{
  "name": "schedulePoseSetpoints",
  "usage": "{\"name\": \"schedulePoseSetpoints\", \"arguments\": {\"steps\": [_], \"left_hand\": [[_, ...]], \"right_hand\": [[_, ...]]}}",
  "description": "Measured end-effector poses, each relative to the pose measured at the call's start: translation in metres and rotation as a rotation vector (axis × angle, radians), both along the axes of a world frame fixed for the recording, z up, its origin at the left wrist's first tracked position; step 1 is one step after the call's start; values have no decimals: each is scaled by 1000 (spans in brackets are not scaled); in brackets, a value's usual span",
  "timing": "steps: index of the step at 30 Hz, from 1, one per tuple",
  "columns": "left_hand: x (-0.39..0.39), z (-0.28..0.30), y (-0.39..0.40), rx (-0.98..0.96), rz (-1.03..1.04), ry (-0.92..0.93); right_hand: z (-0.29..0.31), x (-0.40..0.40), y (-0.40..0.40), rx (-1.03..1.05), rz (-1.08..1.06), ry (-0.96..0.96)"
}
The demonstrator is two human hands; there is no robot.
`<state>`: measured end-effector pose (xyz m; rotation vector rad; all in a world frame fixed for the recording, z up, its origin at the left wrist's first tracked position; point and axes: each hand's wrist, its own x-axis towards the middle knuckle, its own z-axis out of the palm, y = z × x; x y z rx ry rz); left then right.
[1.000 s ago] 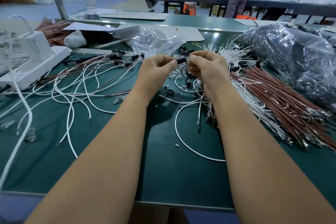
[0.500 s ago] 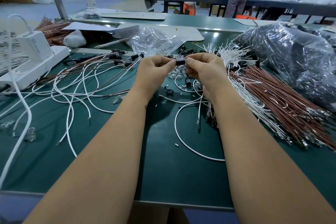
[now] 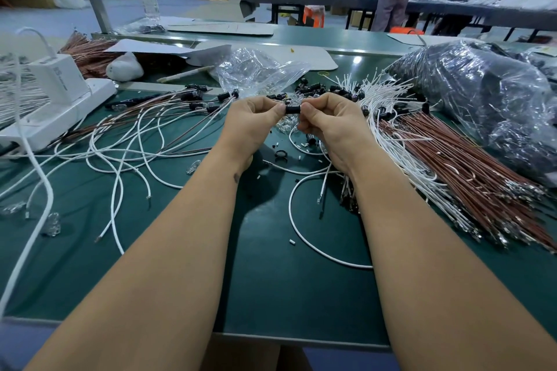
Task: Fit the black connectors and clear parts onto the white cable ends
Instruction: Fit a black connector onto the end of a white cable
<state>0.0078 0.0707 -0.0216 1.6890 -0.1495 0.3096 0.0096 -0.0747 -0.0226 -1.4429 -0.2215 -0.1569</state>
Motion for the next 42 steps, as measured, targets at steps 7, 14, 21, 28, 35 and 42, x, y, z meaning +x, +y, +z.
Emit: {"name": "schedulePoseSetpoints", "arguments": {"steps": [7,14,21,28,35,42], "left_hand": [[0,1,-1,-18,-23,14],[1,0,-5,-108,57,-5],[0,1,-10,-95,38,-11],[-3,3,-12,-114,-59,-16],[-1,4,-13,-97,-10,-92],[1,3,-10,186,51,-172]], "right_hand": [[2,-3,6,22,7,-30],[12,-5,16,135,-8,-21],[12,-6,22,-102,-229,-119],[9,-5,14,-161,-260,-137],[13,-2,17,-133,-284,-151],[16,-7,12,-118,-318,-161]]}}
